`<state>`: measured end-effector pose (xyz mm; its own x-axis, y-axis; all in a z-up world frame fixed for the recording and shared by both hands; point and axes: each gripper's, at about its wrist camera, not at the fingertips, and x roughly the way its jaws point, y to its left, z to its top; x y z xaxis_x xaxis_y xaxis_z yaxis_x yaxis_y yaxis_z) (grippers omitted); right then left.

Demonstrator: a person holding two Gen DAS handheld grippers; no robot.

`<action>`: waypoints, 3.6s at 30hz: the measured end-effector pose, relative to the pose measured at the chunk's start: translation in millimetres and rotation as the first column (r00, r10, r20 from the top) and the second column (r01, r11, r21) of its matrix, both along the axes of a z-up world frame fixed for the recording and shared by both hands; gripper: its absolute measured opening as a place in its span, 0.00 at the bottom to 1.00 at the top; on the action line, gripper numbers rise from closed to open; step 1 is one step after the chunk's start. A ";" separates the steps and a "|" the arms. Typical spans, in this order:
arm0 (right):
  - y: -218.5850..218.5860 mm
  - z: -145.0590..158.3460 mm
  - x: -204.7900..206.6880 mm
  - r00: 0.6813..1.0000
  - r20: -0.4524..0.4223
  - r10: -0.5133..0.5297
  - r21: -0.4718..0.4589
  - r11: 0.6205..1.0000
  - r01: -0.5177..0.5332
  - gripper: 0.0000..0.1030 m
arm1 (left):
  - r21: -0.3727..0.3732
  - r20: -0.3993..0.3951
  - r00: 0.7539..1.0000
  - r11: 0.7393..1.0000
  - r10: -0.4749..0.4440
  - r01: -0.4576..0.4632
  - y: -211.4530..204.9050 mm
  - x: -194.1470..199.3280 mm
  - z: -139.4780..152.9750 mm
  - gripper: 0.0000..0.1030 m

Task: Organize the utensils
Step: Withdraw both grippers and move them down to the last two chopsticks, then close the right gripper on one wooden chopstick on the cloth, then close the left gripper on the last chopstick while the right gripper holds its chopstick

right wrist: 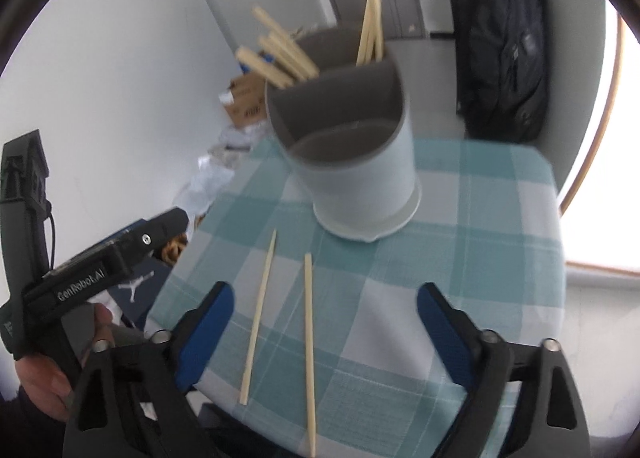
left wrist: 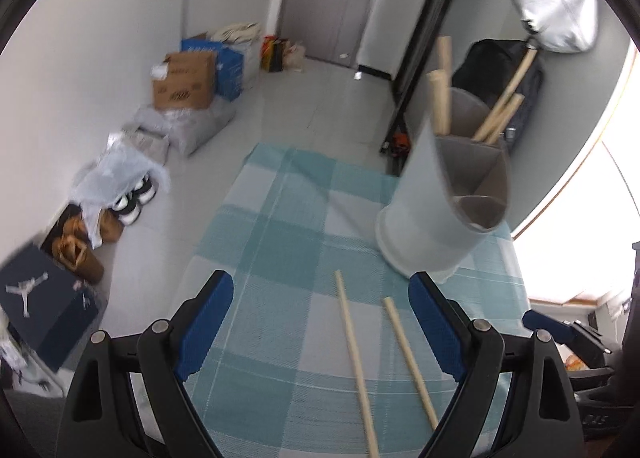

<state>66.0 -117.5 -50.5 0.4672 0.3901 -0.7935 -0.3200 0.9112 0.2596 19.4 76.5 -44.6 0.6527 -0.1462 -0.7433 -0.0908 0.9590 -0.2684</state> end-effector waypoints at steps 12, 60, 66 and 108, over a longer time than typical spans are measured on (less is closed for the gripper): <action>59.3 -38.0 40.2 0.970 -0.185 0.157 -0.103 0.979 -0.178 0.44 | -0.139 -0.099 0.993 0.988 0.061 -0.075 38.6 6.4 -12.3 0.84; 22.5 37.2 36.9 0.989 0.066 0.130 0.019 0.991 -0.131 0.06 | -0.154 -0.264 0.963 0.984 0.048 -0.092 41.5 18.4 -45.1 0.84; -17.4 40.8 29.5 0.997 0.072 0.007 0.212 0.977 -0.023 0.06 | -0.111 -0.287 0.958 0.993 0.011 -0.045 20.1 22.6 -47.6 0.84; -146.0 29.8 1.6 0.970 -0.010 -0.244 0.487 0.845 0.218 0.06 | 0.150 -0.457 0.887 0.976 -0.072 0.156 -40.8 81.8 -54.8 0.03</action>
<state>67.6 -263.4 -20.7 0.6257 0.5925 -0.5074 -0.1402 0.7252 0.6741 101.2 35.7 -99.4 0.2325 -0.0372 -0.9719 -0.0475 0.9976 -0.0495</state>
